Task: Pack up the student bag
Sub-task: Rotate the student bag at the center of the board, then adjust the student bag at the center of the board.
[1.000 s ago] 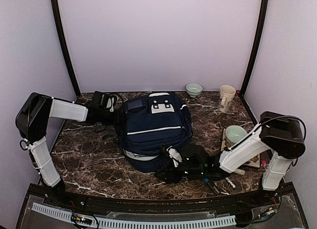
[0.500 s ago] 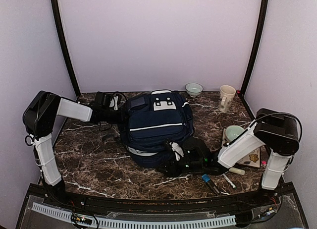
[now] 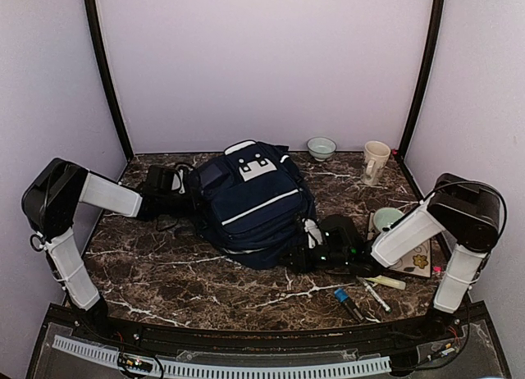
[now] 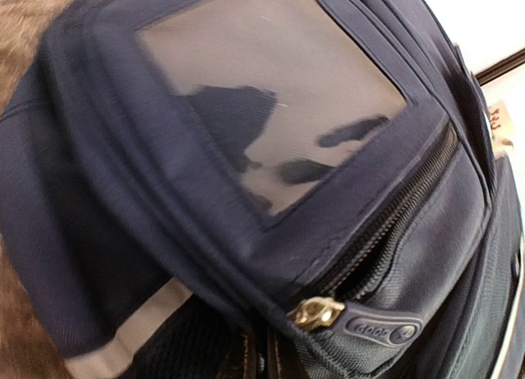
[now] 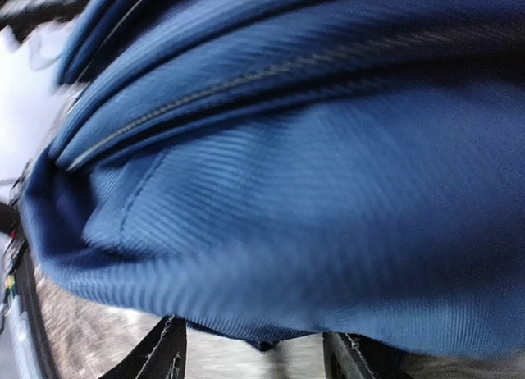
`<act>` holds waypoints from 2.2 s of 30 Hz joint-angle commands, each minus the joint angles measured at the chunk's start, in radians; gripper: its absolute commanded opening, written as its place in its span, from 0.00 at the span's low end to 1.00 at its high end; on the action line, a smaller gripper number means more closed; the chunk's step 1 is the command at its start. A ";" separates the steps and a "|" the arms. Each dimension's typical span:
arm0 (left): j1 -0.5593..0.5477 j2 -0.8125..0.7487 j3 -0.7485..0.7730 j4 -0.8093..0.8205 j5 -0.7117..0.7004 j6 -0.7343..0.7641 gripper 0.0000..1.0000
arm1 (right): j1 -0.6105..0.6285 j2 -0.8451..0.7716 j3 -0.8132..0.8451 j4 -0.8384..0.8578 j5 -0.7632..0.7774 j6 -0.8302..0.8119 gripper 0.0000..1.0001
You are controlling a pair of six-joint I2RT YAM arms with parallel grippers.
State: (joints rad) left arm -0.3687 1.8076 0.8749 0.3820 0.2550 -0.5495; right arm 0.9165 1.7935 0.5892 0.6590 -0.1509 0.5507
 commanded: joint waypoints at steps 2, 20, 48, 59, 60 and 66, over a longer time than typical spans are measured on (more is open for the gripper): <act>-0.075 -0.099 -0.112 -0.055 0.031 -0.003 0.00 | -0.089 -0.049 -0.022 -0.149 0.228 -0.036 0.59; -0.168 -0.356 -0.220 -0.145 -0.253 0.262 0.42 | -0.102 -0.232 -0.138 -0.149 0.202 -0.072 0.59; -0.271 -0.309 -0.355 -0.049 -0.254 0.342 0.40 | -0.102 -0.287 -0.178 -0.119 0.168 -0.041 0.60; -0.336 -0.384 -0.429 -0.113 -0.292 0.197 0.16 | -0.102 -0.312 -0.216 -0.085 0.147 -0.037 0.60; -0.353 -0.381 -0.427 -0.120 -0.294 0.189 0.15 | -0.101 -0.317 -0.220 -0.082 0.146 -0.037 0.60; -0.453 -0.357 -0.409 -0.134 -0.294 0.148 0.14 | -0.102 -0.359 -0.247 -0.091 0.148 -0.037 0.60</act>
State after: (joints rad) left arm -0.7712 1.4494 0.4618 0.2817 -0.0380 -0.3569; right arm 0.8207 1.4734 0.3622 0.5312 0.0032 0.5102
